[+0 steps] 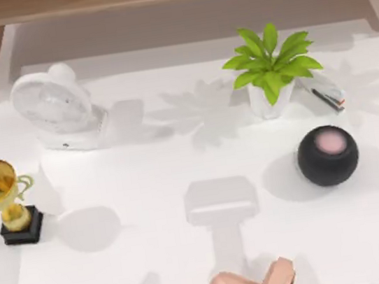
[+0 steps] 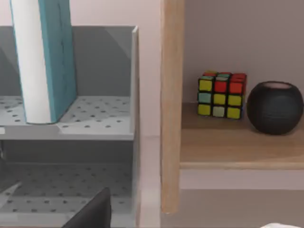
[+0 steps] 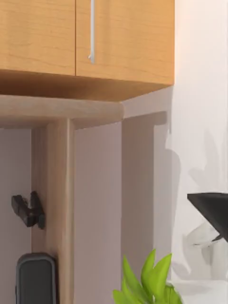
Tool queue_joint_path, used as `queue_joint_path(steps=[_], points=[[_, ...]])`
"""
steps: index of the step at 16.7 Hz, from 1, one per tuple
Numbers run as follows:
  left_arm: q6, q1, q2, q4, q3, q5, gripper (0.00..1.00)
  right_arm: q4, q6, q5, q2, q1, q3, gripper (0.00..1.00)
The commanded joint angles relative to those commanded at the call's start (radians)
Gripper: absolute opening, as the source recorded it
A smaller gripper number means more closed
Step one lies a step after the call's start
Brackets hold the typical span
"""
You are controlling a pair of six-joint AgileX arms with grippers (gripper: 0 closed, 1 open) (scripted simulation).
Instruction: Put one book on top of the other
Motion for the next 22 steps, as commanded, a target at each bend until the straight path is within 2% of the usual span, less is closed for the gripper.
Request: queue_joint_path(steps=[8,13,18,22], points=[[0.001,0.161,0.896,0.234,0.575,0.177,1.0,0.0,0.0,0.0,0.0,0.0,0.0,1.0],[0.001,0.249,1.336,0.362,0.885,0.274,1.0,0.0,0.0,0.0,0.0,0.0,0.0,1.0],[0.001,0.304,1.605,0.441,1.078,0.334,1.0,0.0,0.0,0.0,0.0,0.0,0.0,1.0],[0.001,0.315,1.649,0.456,1.114,0.346,1.0,0.0,0.0,0.0,0.0,0.0,0.0,1.0]])
